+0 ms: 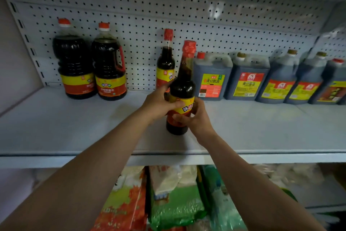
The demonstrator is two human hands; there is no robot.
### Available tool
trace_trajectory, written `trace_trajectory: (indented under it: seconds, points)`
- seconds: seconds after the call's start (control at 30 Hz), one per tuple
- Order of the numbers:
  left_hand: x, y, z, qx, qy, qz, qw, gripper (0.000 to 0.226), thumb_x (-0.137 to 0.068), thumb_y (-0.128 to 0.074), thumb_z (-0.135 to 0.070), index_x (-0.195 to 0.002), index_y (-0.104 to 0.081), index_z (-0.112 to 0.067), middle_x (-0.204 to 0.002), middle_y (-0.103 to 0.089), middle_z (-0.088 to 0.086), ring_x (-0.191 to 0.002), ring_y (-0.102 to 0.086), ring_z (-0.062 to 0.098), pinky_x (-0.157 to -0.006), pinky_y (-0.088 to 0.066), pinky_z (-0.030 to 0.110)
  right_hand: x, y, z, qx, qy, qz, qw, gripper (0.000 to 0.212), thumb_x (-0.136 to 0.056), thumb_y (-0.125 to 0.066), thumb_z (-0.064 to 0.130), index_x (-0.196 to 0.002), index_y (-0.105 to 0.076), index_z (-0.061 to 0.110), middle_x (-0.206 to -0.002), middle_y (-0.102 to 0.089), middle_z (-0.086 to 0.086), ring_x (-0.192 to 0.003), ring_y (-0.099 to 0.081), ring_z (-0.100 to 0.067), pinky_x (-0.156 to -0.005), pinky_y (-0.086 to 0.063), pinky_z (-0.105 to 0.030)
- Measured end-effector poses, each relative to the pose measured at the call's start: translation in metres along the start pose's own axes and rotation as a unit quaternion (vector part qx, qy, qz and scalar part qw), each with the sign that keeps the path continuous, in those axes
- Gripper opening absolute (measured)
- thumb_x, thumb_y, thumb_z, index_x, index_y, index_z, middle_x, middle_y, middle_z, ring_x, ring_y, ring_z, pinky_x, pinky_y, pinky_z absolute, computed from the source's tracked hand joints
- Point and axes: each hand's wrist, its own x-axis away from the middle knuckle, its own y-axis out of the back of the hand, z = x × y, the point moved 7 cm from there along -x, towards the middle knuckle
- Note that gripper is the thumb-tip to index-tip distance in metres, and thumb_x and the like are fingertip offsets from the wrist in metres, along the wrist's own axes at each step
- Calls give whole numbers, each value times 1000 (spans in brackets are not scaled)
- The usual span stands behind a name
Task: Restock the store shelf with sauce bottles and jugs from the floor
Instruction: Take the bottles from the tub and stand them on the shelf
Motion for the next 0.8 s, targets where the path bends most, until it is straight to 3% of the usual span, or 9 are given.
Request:
trace_trajectory:
  seconds: [0.1,0.17,0.27,0.4,0.6,0.77,0.8]
  points:
    - [-17,-4,4,12,-24,4,1000,78,-80,-80,-38,-146,-40,-46,-132,-61,-4,-116,-62,19,-95,-55,49,-10,17,-14,-8,5,47,999,71,-81,-79,-3,-138,-45,23,-134,-62,-7,-125,-60,-20,-102,-54,-45]
    - [-25,-2,11,37,-20,8,999,69,-86,-75,-33,-146,-41,-44,-134,-60,-3,-122,-58,19,-98,-53,48,-16,23,-22,23,10,57,998,73,-83,-78,2,-142,-45,29,-136,-62,-4,-127,-59,-21,-102,-53,-47]
    - [-34,-5,24,28,-9,11,1000,63,-88,-73,-26,-144,-45,-32,-135,-59,-5,-126,-55,17,-104,-49,48,-28,27,-26,90,18,10,996,68,-84,-79,3,-138,-47,30,-131,-66,0,-120,-63,-13,-101,-55,-46]
    - [-48,-14,36,-51,0,-13,999,71,-84,-78,-25,-144,-42,-29,-141,-56,-4,-127,-54,17,-108,-44,45,-51,28,-28,131,37,-21,990,64,-83,-82,7,-135,-50,29,-123,-69,1,-113,-65,-11,-98,-56,-39]
    - [-87,-23,31,-98,1,-85,992,57,-84,-78,-25,-135,-54,-23,-131,-63,1,-120,-60,21,-103,-48,42,-90,35,-28,188,58,-73,978,60,-83,-81,13,-136,-56,27,-109,-68,7,-97,-64,-4,-76,-48,-17]
    - [-120,-32,27,-119,21,-133,984,53,-83,-79,-22,-129,-52,-17,-125,-66,5,-118,-62,26,-101,-48,44,-113,45,-39,166,27,-98,981,48,-89,-73,7,-132,-55,20,-115,-69,3,-102,-65,-8,-77,-50,-7]
    - [-126,-34,27,-131,21,-140,981,52,-83,-79,-23,-128,-52,-17,-125,-66,5,-118,-61,27,-100,-48,44,-118,45,-41,169,21,-96,981,48,-89,-71,7,-133,-57,19,-115,-70,3,-104,-66,-10,-81,-52,-11]
